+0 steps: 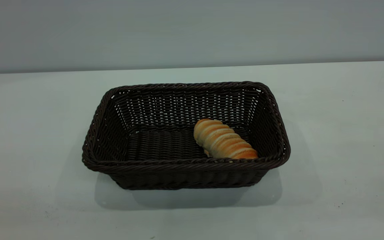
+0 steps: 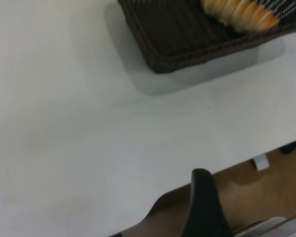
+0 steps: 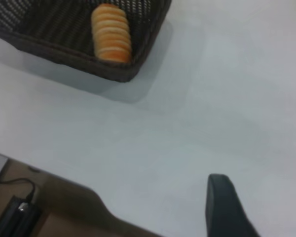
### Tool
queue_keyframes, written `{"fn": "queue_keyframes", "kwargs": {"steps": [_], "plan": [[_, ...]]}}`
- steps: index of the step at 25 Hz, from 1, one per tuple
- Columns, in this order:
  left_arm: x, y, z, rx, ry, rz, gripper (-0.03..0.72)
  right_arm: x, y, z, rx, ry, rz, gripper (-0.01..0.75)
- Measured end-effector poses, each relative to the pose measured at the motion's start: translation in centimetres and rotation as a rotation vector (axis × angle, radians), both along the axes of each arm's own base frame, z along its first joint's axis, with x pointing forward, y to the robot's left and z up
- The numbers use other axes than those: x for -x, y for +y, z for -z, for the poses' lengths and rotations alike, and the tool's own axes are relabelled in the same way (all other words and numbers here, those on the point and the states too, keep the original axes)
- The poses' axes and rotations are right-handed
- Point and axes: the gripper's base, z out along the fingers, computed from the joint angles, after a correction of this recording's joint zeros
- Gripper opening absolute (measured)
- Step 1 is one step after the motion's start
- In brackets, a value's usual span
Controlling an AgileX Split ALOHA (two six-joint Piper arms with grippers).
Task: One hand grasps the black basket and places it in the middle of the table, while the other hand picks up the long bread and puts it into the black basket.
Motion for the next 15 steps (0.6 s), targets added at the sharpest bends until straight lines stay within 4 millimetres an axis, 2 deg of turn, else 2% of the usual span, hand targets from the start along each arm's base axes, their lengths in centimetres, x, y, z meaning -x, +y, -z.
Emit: {"fn": "queue_keyframes", "kwargs": {"steps": [8, 15], "plan": [[-0.3, 0.8, 1.4, -0.069, 0.042, -0.073, 0.573, 1.0, -0.6, 2.6, 0.015, -0.023, 0.018, 0.356], [-0.2, 1.1, 3.0, -0.087, 0.069, -0.091, 0.573, 1.4, -0.8, 3.3, 0.017, -0.032, 0.021, 0.356]]}}
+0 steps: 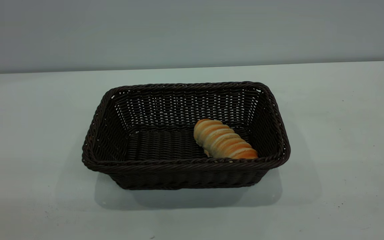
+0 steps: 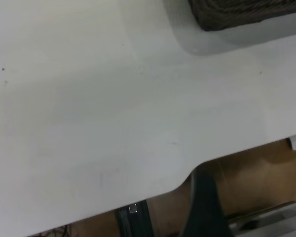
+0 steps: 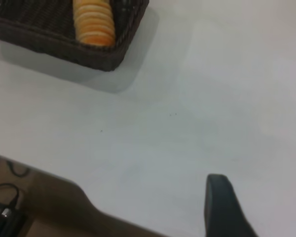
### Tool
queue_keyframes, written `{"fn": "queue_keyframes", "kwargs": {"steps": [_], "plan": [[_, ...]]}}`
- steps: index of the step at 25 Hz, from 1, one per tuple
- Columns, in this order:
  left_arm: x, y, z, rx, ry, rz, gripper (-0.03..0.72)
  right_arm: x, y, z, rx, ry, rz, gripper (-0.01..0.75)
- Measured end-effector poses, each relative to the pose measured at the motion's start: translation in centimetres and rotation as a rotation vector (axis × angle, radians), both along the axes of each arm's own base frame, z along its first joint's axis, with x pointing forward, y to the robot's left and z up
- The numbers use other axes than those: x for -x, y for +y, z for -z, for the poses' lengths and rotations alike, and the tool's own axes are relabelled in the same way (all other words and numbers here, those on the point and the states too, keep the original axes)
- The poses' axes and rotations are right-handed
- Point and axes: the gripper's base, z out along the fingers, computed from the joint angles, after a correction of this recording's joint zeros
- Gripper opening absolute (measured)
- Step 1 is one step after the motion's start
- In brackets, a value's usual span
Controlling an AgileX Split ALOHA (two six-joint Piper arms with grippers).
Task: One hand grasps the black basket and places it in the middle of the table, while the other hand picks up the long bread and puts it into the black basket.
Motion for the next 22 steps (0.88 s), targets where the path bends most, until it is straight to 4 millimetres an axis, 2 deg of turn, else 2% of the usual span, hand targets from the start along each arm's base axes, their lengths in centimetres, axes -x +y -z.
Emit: {"fn": "queue_keyframes", "kwargs": {"steps": [14, 22], "plan": [[3.1, 0.9, 0.8, -0.013, -0.150, -0.085, 0.573, 0.0, 0.0, 0.0, -0.006, 0.002, 0.005, 0.356], [3.6, 0.9, 0.9, -0.009, -0.182, -0.086, 0.573, 0.0, 0.0, 0.0, -0.005, 0.003, 0.005, 0.356]]}}
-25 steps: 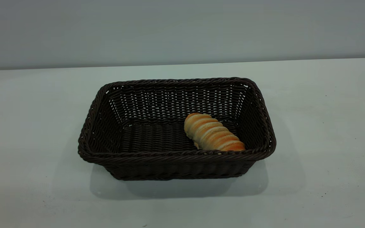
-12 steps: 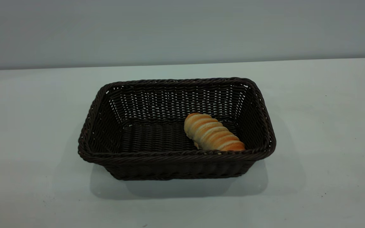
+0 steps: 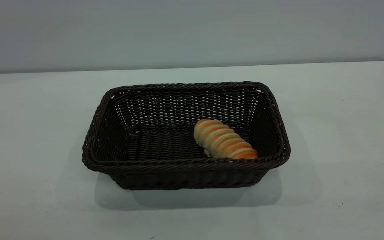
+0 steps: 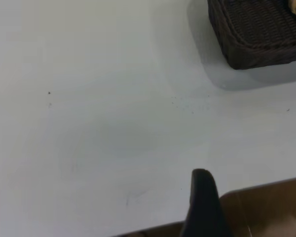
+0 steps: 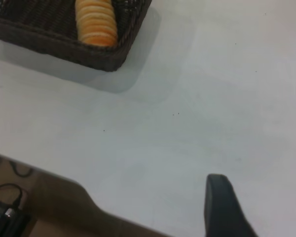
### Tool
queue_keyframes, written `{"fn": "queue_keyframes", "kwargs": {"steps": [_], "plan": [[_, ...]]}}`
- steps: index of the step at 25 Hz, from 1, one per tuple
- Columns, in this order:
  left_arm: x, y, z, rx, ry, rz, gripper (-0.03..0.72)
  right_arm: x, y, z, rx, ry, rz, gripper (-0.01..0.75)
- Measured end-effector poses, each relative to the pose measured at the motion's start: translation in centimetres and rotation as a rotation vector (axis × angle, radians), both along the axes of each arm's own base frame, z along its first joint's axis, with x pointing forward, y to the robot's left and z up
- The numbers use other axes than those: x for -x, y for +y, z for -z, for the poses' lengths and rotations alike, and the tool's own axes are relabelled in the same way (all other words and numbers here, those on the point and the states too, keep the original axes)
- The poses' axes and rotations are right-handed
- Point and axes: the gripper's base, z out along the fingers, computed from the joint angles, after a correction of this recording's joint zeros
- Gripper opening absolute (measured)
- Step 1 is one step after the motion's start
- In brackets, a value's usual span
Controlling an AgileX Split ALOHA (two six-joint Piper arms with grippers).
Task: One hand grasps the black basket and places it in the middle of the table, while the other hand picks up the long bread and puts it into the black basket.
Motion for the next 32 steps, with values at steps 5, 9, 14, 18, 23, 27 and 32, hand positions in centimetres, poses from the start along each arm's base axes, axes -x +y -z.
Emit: {"fn": "queue_keyframes", "kwargs": {"steps": [5, 9, 14, 18, 23, 27, 32], "plan": [[0.01, 0.00, 0.01, 0.001, 0.001, 0.000, 0.573, 0.00, 0.00, 0.00, 0.000, 0.000, 0.000, 0.356], [0.01, 0.00, 0.01, 0.000, 0.002, 0.000, 0.573, 0.00, 0.00, 0.00, 0.000, 0.000, 0.000, 0.356], [0.01, 0.00, 0.01, 0.000, 0.002, 0.000, 0.573, 0.00, 0.01, 0.00, -0.005, 0.002, 0.042, 0.356], [0.01, -0.01, 0.01, 0.001, 0.002, -0.003, 0.573, -0.01, -0.08, 0.00, -0.005, 0.001, 0.155, 0.356], [0.66, -0.05, 0.09, 0.003, -0.045, -0.053, 0.573, -0.03, -0.18, 0.00, -0.005, 0.000, 0.289, 0.356], [0.70, -0.07, 0.11, 0.006, -0.047, -0.063, 0.573, -0.04, -0.23, 0.00, -0.005, 0.000, 0.352, 0.356], [0.70, -0.08, 0.11, 0.006, -0.047, -0.064, 0.573, -0.04, -0.23, 0.02, -0.007, 0.001, 0.383, 0.356]]}}
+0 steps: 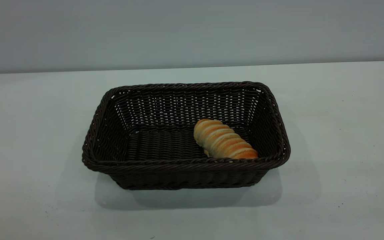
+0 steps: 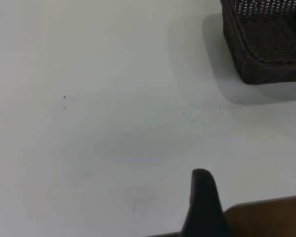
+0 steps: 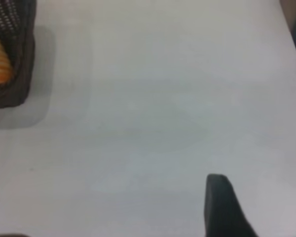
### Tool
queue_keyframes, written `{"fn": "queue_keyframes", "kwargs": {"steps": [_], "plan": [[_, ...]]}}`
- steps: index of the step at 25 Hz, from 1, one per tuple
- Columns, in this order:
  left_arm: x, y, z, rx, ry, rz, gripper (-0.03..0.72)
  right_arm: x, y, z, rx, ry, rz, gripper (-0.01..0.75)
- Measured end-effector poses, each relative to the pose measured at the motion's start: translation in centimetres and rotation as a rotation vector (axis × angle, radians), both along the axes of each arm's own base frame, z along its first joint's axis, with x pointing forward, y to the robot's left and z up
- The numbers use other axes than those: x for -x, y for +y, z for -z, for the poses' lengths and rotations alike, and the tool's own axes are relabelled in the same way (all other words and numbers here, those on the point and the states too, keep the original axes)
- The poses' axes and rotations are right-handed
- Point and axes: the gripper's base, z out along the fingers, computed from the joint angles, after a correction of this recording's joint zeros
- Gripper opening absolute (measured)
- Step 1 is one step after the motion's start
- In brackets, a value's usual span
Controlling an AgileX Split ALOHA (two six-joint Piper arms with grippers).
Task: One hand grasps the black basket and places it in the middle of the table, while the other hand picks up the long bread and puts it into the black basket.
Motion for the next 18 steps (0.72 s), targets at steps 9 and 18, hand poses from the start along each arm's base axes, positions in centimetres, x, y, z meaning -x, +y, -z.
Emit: {"fn": "queue_keyframes", "kwargs": {"steps": [9, 18], "plan": [[-0.03, -0.06, 0.00, 0.000, 0.000, -0.036, 0.573, 0.01, 0.09, 0.01, -0.005, 0.001, -0.061, 0.356], [-0.03, -0.06, 0.00, 0.000, 0.000, -0.036, 0.573, 0.01, 0.10, 0.01, -0.006, 0.001, -0.068, 0.356]]}}
